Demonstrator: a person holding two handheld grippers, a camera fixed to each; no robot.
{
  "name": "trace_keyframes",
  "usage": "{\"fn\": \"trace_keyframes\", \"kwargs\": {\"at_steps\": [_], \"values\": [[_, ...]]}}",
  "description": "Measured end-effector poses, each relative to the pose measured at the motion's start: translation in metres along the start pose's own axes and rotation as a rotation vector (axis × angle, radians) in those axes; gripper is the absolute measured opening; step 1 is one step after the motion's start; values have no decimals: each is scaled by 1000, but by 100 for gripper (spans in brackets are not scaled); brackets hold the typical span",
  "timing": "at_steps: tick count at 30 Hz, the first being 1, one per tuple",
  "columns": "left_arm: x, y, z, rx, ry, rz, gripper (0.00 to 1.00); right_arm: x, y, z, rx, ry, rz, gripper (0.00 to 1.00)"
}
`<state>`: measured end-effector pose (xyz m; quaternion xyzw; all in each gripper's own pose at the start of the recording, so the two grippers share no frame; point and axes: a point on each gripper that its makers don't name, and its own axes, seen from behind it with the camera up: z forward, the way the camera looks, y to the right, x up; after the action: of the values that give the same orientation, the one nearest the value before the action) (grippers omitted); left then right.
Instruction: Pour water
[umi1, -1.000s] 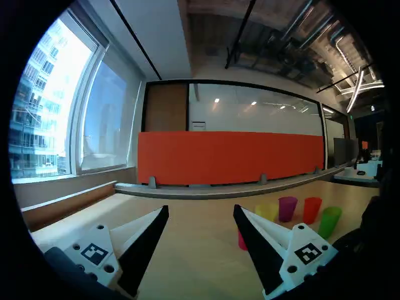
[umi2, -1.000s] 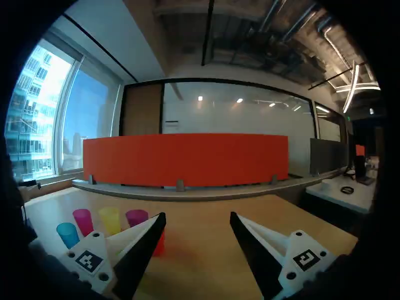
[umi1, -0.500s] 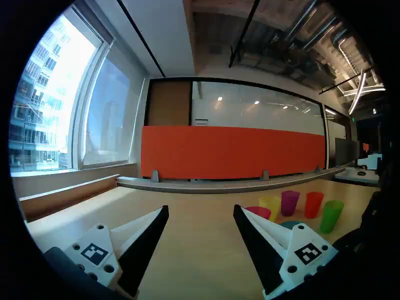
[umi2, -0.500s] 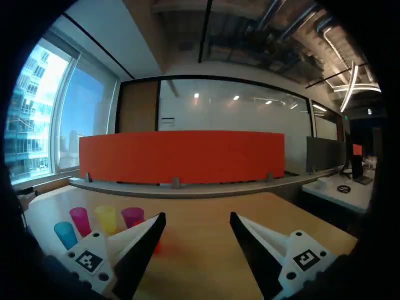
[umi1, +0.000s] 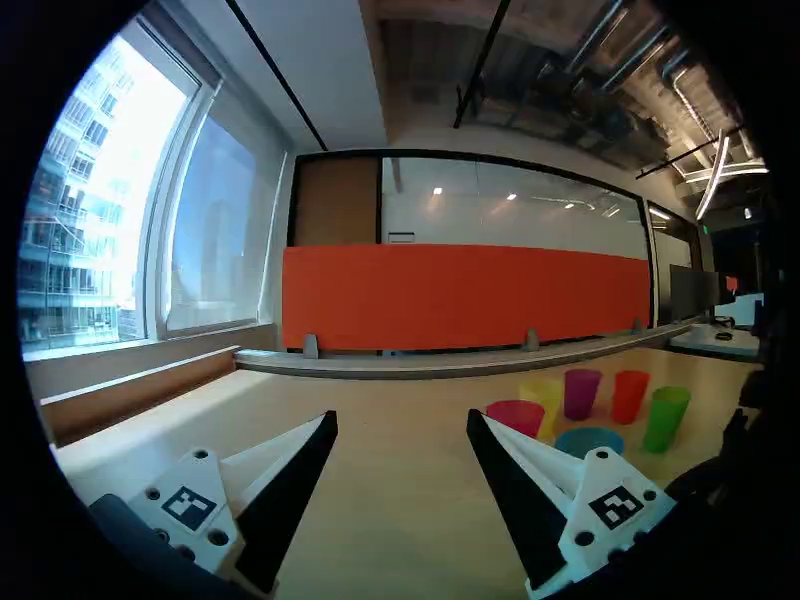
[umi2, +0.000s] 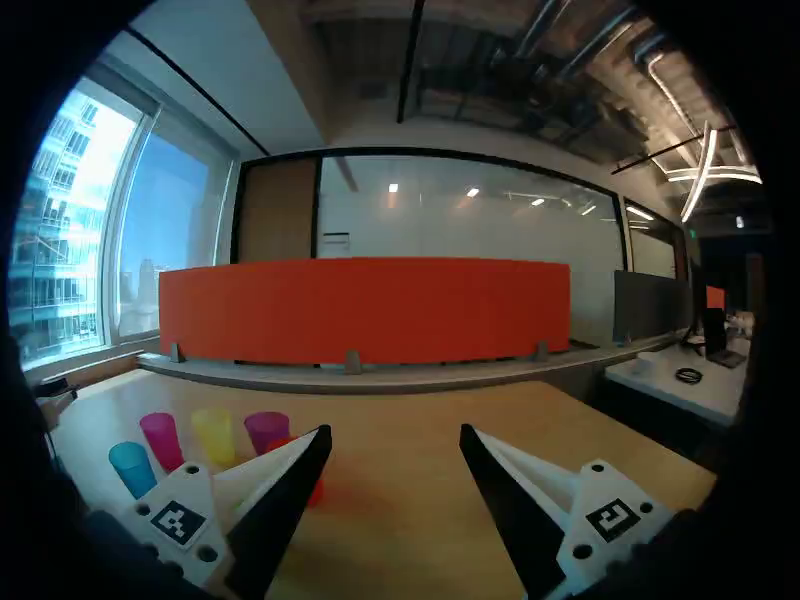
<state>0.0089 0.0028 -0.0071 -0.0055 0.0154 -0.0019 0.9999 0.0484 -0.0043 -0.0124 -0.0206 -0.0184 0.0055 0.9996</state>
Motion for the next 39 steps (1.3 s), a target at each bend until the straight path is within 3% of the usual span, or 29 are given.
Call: {"fn": "trace_keyframes", "kwargs": {"at_steps": [6,29,39], "values": [[-6,-2,1,6,-27,1,96,0,2,-1,-1,0,-1,99],[-7,-1,4,0,-30,3,96,4,13,-8,1,30,18,99],[-7,-1,4,0,-30,3,96,-1,3,-5,20,71,-34,99]]}}
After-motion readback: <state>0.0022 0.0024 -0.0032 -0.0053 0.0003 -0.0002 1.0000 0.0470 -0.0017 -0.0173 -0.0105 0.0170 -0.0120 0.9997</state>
